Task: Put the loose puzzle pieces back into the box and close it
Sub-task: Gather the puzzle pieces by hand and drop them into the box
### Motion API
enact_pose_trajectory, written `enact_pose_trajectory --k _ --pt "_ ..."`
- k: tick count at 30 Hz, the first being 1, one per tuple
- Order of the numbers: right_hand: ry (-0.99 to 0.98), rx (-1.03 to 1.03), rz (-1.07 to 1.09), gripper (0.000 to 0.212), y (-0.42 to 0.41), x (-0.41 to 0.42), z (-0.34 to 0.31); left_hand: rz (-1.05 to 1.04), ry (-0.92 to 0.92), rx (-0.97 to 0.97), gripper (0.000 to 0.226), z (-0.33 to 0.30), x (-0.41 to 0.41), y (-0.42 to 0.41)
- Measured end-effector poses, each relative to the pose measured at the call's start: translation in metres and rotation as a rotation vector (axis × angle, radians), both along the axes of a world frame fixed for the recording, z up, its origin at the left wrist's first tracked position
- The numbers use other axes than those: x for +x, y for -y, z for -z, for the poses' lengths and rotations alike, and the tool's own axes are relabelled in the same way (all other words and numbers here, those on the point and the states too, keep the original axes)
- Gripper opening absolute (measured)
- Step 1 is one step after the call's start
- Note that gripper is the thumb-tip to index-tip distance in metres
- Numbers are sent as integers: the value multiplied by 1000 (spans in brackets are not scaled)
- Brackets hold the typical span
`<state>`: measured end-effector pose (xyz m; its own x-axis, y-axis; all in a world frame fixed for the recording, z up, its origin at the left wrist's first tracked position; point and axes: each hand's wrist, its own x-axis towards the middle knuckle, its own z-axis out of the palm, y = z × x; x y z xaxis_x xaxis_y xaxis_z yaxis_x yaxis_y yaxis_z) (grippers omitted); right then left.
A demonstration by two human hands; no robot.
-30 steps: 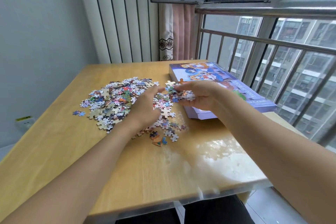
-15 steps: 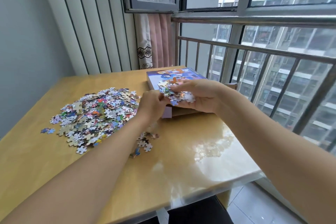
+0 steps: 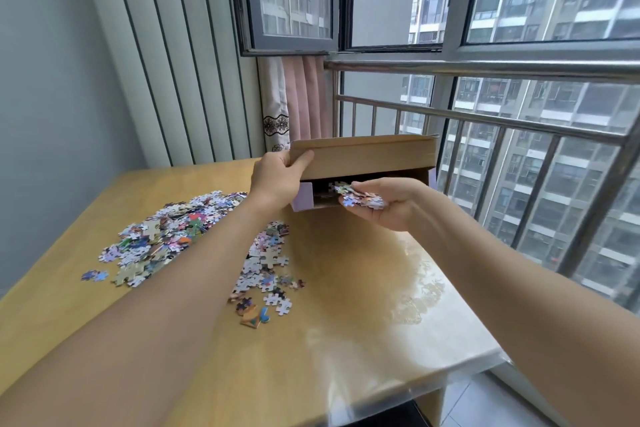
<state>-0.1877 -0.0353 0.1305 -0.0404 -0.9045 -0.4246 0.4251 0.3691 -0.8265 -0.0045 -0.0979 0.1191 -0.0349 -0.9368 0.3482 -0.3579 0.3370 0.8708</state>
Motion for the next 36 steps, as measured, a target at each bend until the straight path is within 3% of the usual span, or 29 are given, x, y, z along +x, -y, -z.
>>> enact_pose_trajectory --k 8,13,16,18,20,25,27,31,34,36 --pt "138 2 234 20 13 14 -20 39 -30 16 20 -8 2 0" --pt "204 -19 425 35 28 24 -22 48 -40 40 20 -9 0 4" --pt "380 -70 580 34 32 32 -21 49 -60 23 23 -14 -3 5" --pt "480 -99 588 37 34 34 -20 55 -55 14 19 -16 -4 6" --pt "451 -103 481 47 36 27 -21 73 -44 15 18 -15 -2 6" --pt "25 -183 126 43 28 4 -21 82 -76 27 18 -18 8 5" --pt "-155 -235 74 14 27 -5 -15 83 -93 24 19 -21 8 4" --pt "-893 -288 10 11 32 -13 -6 69 -120 28 17 -26 8 4" --pt "-1438 -433 -207 31 24 -14 -11 60 -143 20 16 -27 7 4" --pt "-1706 -574 -301 56 19 -17 -15 55 -169 24 15 -28 8 5"
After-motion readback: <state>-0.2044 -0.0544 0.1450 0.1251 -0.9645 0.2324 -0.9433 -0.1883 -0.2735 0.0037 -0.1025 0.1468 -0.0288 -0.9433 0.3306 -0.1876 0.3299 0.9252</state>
